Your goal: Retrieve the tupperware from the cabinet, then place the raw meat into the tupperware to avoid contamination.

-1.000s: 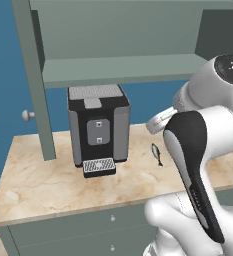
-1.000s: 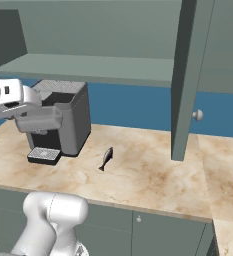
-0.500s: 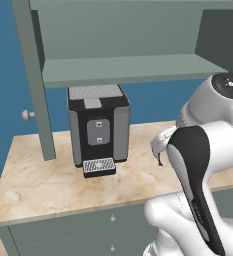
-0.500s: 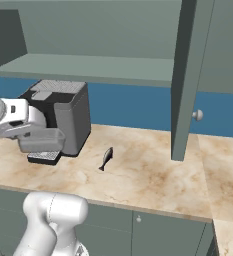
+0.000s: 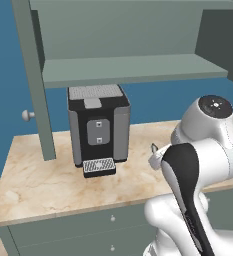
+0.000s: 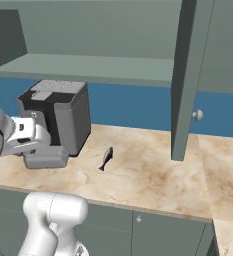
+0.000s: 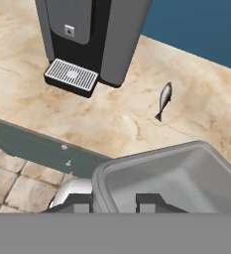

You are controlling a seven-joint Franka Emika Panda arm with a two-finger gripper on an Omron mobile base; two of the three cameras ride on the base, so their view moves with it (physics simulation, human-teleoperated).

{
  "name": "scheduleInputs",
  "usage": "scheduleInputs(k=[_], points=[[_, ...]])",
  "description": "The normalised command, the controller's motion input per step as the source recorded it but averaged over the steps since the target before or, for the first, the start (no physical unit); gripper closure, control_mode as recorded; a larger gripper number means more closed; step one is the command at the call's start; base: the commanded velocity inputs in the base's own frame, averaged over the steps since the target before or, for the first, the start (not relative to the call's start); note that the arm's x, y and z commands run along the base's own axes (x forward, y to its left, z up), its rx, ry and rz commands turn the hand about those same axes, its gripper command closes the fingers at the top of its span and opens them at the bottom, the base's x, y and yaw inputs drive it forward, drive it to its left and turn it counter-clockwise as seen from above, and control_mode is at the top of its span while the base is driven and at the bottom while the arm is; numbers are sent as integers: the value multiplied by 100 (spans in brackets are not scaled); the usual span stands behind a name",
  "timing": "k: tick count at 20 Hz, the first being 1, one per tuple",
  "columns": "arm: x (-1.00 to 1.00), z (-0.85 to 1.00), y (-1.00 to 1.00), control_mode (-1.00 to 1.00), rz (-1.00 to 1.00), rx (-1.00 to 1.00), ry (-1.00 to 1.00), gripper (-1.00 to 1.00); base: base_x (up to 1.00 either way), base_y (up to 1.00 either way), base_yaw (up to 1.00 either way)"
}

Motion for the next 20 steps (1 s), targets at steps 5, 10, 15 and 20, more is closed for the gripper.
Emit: scheduleInputs(k=[5,10,15,20], points=[[6,-52,0,-100,-1,-4,1,100,0,0,0],[12,-40,0,-100,-2,-3,1,100,0,0,0],[24,-26,0,-100,-3,0,0,100,0,0,0],[33,-15,0,-100,-2,0,-1,100,0,0,0]])
